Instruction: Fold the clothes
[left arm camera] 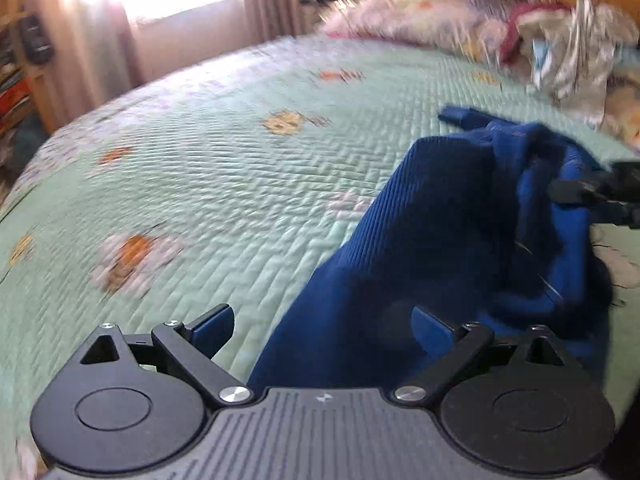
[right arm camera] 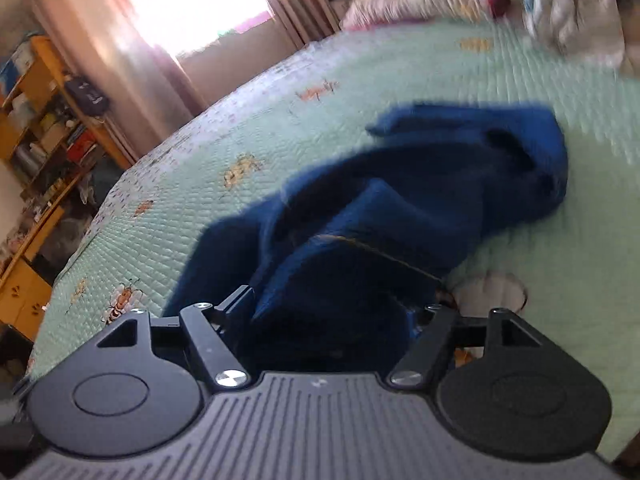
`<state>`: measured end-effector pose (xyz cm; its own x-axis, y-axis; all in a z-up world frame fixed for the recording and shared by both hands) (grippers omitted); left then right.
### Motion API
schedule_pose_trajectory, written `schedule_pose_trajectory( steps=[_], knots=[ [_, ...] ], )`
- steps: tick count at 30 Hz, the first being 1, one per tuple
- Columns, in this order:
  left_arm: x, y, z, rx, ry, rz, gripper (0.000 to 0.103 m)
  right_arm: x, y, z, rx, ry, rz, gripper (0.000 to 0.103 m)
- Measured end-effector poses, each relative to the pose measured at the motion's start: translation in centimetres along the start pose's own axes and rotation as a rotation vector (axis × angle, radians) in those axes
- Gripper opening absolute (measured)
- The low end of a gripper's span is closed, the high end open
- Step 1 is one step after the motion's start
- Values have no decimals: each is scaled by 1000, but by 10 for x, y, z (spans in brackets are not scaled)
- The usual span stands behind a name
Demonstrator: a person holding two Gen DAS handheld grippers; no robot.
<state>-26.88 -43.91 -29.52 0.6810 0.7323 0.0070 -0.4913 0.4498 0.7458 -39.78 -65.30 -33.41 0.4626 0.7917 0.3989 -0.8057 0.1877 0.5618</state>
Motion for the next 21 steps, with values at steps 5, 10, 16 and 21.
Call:
schedule_pose_trajectory(
  steps=[5, 10, 16, 21],
  knots=[
    [-21, -77, 24, 127, -15, -43, 85, -61, 22, -3, -78, -142, -30, 9],
    [-29, -67, 5, 71, 82, -124, 46, -119, 78, -15, -79, -198, -118, 11],
    [-7, -8, -8, -52, 200, -179, 16, -72, 112, -15, -166, -63, -93, 26],
    [25, 45, -21, -137, 246, -144, 14, -26, 145, 15, -379, 74, -21, 59]
  ],
)
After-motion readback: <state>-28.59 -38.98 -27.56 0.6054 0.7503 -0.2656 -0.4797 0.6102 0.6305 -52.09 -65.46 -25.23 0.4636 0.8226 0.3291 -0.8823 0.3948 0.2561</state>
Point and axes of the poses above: each gripper's, at about its wrist camera, not at the fingertips, and y roughly against the way its jaws point, x to its left, z to its top, the point moved 3 cm from there along -y, roughly the way its jaws point, and after that the axes turned 10 degrees about y, right-handed, at the moved point
